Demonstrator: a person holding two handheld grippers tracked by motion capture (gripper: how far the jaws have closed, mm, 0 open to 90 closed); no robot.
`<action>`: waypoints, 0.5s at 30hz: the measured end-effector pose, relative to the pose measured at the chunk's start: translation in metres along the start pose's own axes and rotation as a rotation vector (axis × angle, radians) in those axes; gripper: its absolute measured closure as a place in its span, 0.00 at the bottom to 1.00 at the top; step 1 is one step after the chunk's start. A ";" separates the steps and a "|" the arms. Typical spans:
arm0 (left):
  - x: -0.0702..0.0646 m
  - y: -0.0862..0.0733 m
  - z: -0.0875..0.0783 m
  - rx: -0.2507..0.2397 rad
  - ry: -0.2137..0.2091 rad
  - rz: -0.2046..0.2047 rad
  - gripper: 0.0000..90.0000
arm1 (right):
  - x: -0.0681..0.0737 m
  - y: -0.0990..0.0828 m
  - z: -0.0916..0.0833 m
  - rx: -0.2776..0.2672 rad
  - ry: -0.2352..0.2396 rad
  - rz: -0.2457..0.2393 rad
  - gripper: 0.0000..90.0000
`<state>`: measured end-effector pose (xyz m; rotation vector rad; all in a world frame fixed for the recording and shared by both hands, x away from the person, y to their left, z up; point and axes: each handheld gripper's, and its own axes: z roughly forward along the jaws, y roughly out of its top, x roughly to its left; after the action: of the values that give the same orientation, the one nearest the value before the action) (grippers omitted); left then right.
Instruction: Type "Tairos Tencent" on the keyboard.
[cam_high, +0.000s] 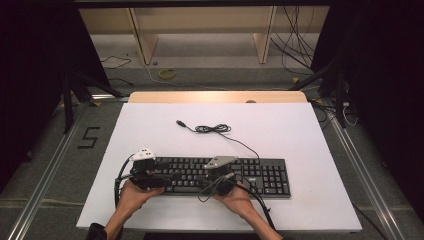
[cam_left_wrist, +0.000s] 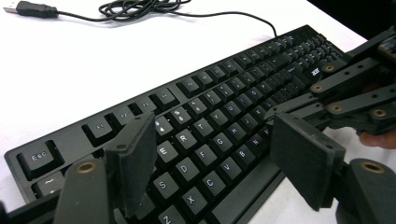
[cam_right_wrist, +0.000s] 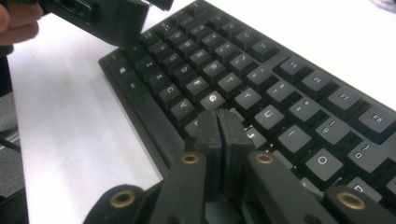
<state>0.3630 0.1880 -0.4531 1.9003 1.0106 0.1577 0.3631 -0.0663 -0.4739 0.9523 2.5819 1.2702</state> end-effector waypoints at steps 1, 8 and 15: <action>0.000 0.000 0.000 0.002 -0.001 0.001 0.35 | 0.000 0.000 0.001 0.004 -0.001 -0.002 0.99; -0.001 -0.003 -0.001 0.001 -0.003 -0.006 0.34 | 0.001 -0.001 0.005 0.016 -0.007 -0.002 1.00; 0.000 -0.005 0.000 0.010 0.000 -0.008 0.34 | 0.000 -0.003 0.010 0.035 -0.012 -0.004 1.00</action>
<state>0.3603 0.1890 -0.4568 1.9054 1.0205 0.1484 0.3649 -0.0610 -0.4824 0.9564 2.6042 1.2188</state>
